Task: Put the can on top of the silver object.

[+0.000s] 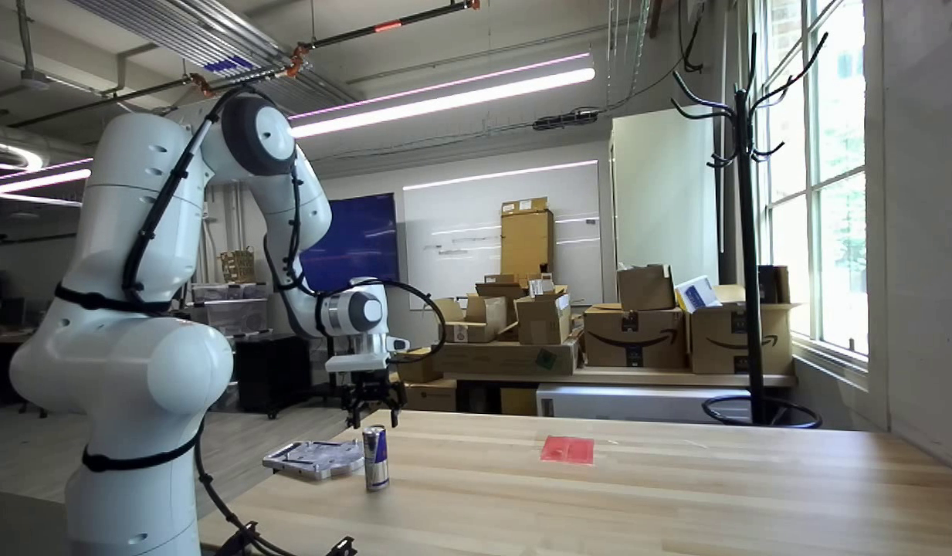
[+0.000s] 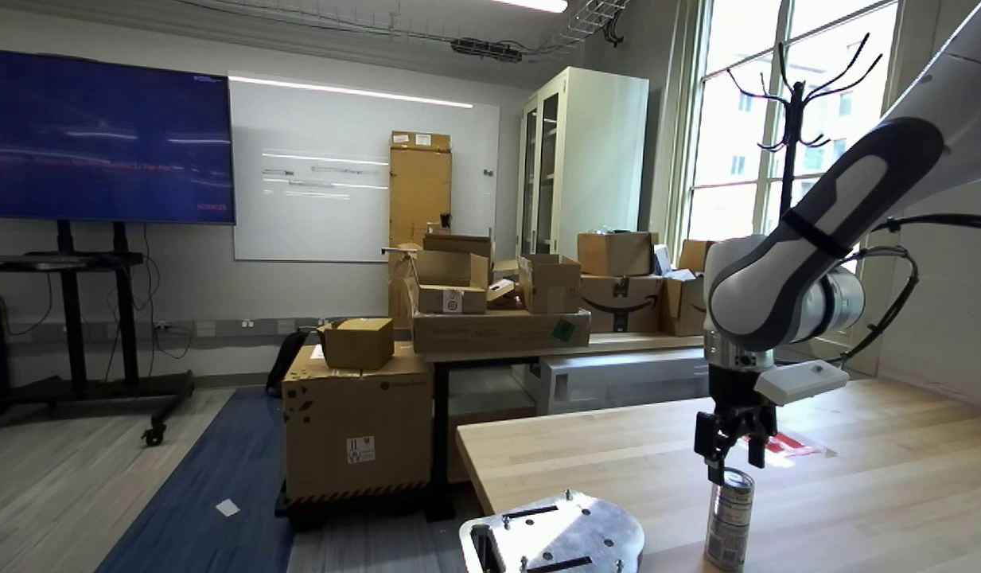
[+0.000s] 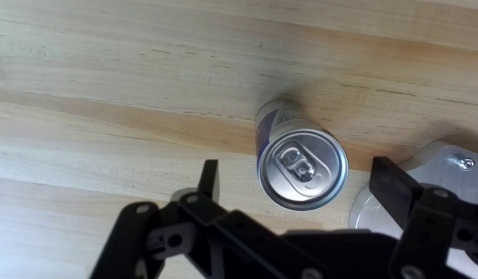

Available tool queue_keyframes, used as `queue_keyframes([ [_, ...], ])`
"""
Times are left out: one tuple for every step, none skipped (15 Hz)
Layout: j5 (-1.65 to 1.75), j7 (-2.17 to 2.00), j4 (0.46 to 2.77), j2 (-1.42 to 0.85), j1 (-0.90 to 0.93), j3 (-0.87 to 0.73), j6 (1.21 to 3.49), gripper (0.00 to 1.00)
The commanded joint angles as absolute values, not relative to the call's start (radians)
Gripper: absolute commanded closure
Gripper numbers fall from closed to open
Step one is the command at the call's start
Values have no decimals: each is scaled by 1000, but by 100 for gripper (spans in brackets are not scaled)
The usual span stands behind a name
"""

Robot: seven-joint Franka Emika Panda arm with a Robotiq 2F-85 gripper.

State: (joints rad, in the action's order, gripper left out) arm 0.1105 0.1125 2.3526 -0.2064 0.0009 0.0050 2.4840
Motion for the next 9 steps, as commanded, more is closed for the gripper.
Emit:
queue_keyframes([
  [106,133,2320,-246,-5,6,2502,0],
  [106,133,2317,-255,-6,5,2506,0],
  [109,131,2317,-263,-6,4,2510,0],
  [112,129,2317,-271,-5,4,2514,0],
  [115,128,2319,-279,-4,3,2519,0],
  [115,126,2321,-284,-4,3,2522,0],
  [115,127,2322,-289,-4,3,2524,0],
  [116,126,2323,-294,-4,2,2525,0],
  [116,126,2323,-295,-4,2,2526,0],
])
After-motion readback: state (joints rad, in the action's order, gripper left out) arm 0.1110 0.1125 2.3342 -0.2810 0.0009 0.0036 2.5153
